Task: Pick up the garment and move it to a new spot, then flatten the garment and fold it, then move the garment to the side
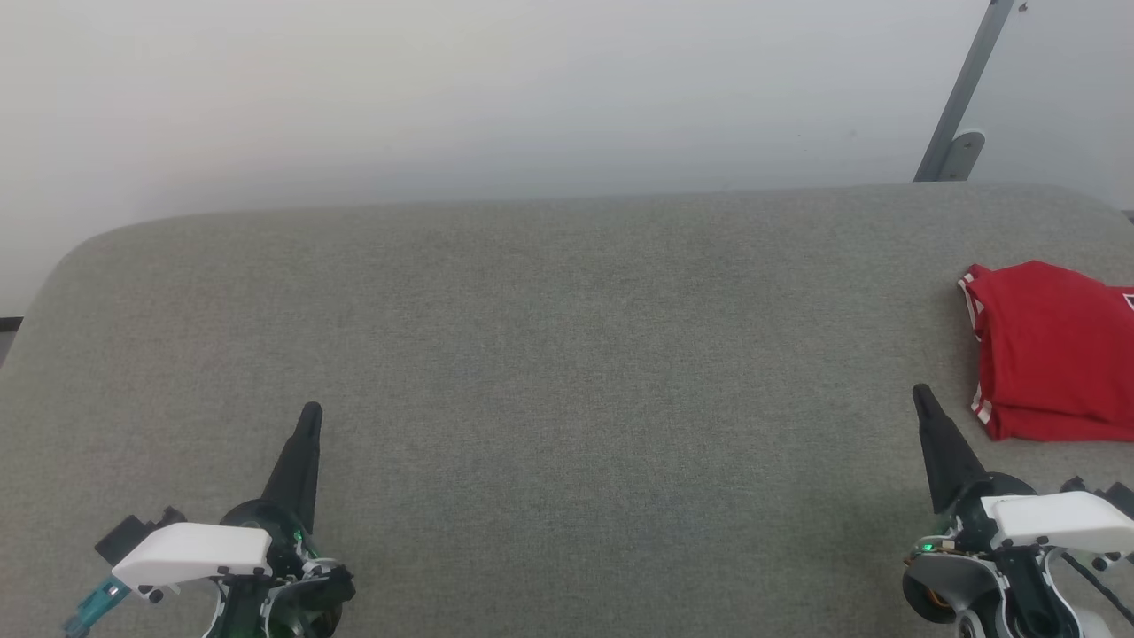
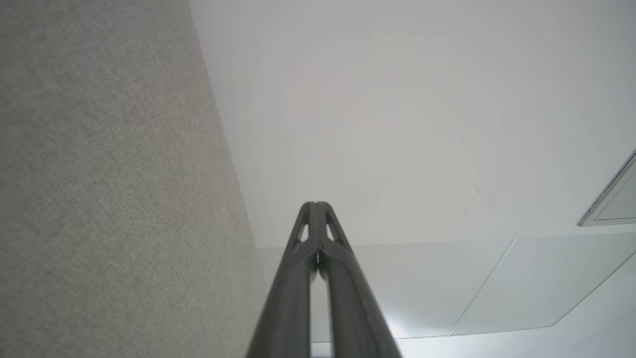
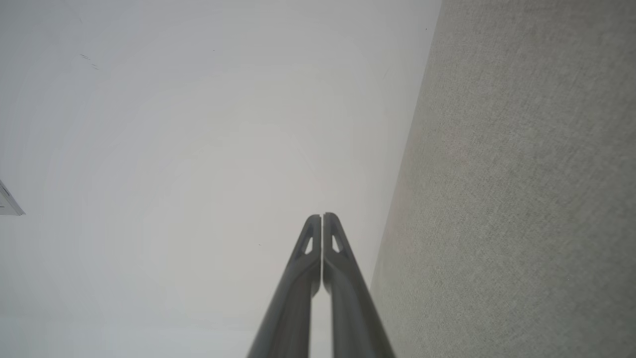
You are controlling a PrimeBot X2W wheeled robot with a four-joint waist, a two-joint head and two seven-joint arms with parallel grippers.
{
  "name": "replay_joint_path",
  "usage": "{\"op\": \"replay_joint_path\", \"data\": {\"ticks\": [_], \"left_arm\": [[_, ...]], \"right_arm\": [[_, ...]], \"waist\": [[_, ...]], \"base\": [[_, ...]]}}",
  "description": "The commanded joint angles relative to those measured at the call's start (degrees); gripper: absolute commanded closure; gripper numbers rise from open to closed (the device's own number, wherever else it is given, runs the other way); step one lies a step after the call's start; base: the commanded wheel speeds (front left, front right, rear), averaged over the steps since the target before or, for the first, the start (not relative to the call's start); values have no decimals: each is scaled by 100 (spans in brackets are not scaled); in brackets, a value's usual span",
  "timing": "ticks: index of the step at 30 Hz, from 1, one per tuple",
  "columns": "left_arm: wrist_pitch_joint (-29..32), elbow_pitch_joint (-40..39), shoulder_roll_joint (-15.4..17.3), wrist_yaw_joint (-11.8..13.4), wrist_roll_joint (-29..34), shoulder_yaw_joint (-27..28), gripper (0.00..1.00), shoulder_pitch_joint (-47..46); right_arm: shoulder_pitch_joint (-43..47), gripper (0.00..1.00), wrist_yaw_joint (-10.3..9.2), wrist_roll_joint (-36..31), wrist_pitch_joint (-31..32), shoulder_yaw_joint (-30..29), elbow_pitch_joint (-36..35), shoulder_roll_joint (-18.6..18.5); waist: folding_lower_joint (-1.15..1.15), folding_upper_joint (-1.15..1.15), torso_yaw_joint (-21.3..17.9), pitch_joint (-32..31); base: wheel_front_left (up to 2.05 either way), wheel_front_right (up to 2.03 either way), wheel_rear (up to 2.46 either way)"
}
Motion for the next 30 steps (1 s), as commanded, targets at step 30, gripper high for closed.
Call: {"op": "replay_joint_path", "data": {"ticks": [30], "left_arm": [[18,-16,-13,-16,-20,-4,100,-66]], "right_arm": [[35,100,1,25,17,-4,-14,21]], "waist": [[0,0,0,0]], "base": [[0,0,0]]}}
